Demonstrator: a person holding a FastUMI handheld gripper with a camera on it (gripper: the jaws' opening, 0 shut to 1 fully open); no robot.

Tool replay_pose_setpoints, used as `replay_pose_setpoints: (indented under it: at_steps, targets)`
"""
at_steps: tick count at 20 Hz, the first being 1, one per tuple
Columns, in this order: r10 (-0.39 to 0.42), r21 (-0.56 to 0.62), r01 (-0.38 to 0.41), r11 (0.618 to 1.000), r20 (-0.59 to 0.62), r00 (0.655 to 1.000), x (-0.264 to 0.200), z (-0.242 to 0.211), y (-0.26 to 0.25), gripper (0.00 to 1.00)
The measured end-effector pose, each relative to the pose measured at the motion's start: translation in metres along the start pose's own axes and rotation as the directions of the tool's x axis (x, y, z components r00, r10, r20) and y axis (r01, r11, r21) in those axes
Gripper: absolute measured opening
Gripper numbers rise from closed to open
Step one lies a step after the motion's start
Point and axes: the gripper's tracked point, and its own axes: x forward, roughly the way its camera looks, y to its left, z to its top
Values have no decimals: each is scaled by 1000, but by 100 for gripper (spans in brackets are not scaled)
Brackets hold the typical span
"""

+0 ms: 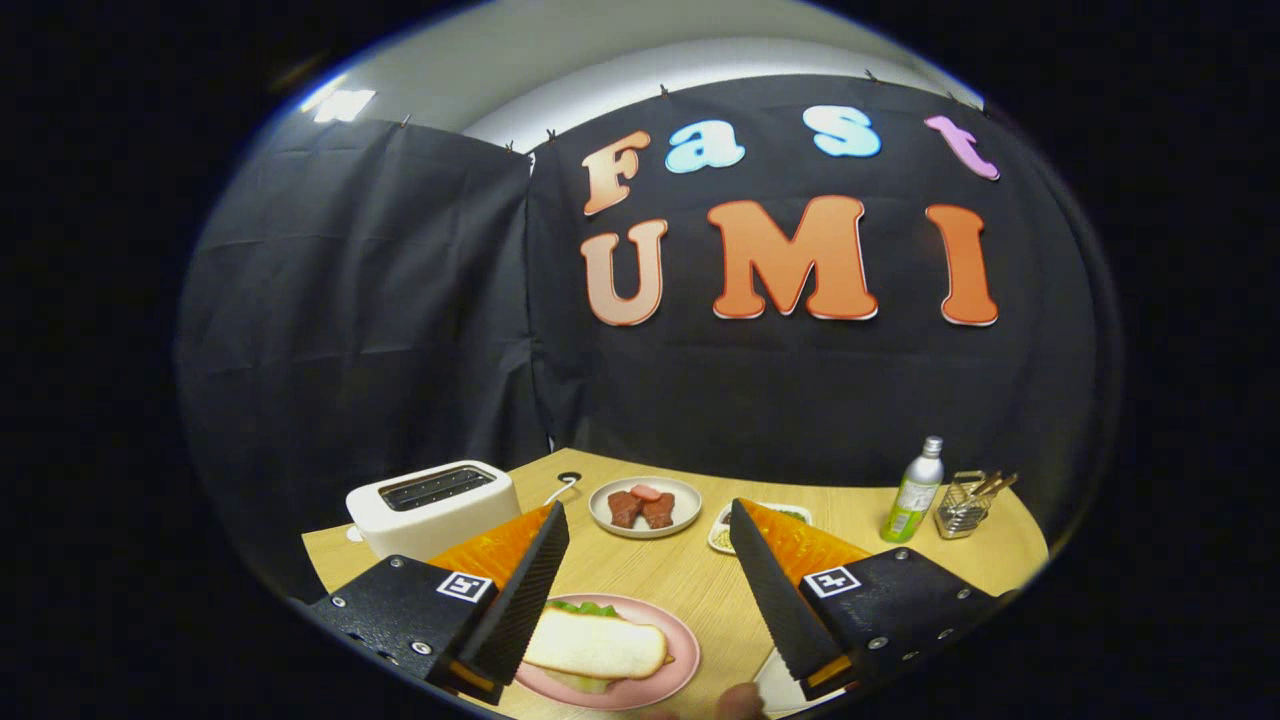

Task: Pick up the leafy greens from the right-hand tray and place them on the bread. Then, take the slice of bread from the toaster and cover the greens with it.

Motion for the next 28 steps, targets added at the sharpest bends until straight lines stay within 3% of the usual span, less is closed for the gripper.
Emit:
replay_pose_setpoints:
  at_steps: [5,10,15,20,28]
  targets:
    - [-77,-49,84,995,140,987,-24,21,-3,97]
    - [-149,-46,169,985,284,947,-48,50,-20,97]
    - [-191,-6,200,980,274,943,-59,46,-34,97]
    - [-277,-19,293,956,263,924,-60,35,-56,97]
    - [-300,-16,316,949,268,915,-55,41,-58,97]
